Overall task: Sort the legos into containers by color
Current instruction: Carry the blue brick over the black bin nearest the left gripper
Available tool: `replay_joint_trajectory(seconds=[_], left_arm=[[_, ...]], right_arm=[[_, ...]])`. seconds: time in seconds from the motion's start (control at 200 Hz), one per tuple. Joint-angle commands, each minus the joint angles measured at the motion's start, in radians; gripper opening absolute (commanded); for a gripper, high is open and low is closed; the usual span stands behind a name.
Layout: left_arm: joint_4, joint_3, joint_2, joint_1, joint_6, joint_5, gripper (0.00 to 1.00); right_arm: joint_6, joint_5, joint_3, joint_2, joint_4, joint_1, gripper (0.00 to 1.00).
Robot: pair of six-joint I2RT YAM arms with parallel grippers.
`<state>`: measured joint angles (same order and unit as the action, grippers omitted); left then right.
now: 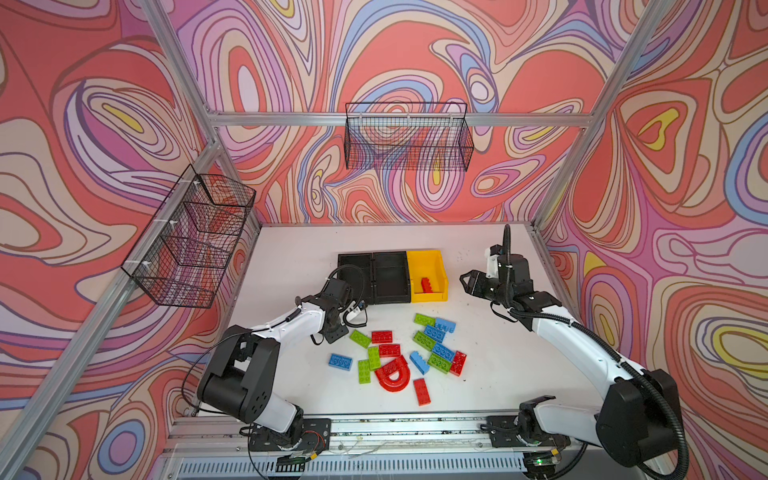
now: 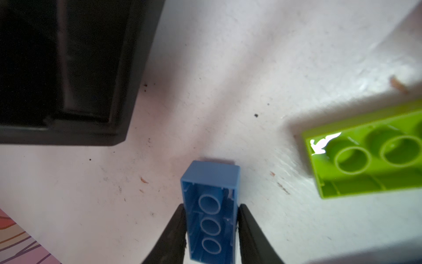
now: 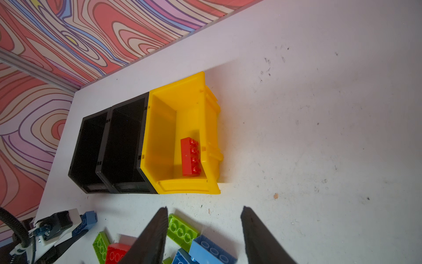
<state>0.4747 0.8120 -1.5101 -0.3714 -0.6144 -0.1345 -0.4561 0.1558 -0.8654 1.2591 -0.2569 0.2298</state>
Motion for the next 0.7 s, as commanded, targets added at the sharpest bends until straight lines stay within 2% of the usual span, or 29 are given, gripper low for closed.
replay_joint_trajectory(seconds=[0.0, 0.23, 0.351, 0.446, 0.581, 0.696], left_arm=[[0.008, 0.040, 0.058, 0.007, 0.037, 0.042, 0.34], [-0.009, 0.075, 0.215, 0.008, 0.081, 0.055, 0.34], [-0.032, 0.146, 0.244, 0.008, 0.177, 0.066, 0.35], [-0.059, 0.251, 0.177, 0.008, 0.342, 0.037, 0.35], [-0.002, 0.449, -0.026, -0.002, 0.541, -0.007, 0.35], [0.041, 0.585, -0.192, -0.029, 0.685, -0.095, 0.35]], right_arm=[[-0.002, -0.010, -0.023, 0.012, -0.011, -0.006, 0.56], [-0.028, 0.024, -0.024, 0.038, 0.027, -0.006, 0.55], [-0.033, 0.030, -0.032, 0.054, 0.037, -0.006, 0.54], [-0.035, 0.036, -0.045, 0.075, 0.041, -0.006, 0.54], [-0.036, 0.045, -0.070, 0.094, 0.032, -0.006, 0.53], [-0.037, 0.031, -0.074, 0.080, 0.014, -0.006, 0.53]])
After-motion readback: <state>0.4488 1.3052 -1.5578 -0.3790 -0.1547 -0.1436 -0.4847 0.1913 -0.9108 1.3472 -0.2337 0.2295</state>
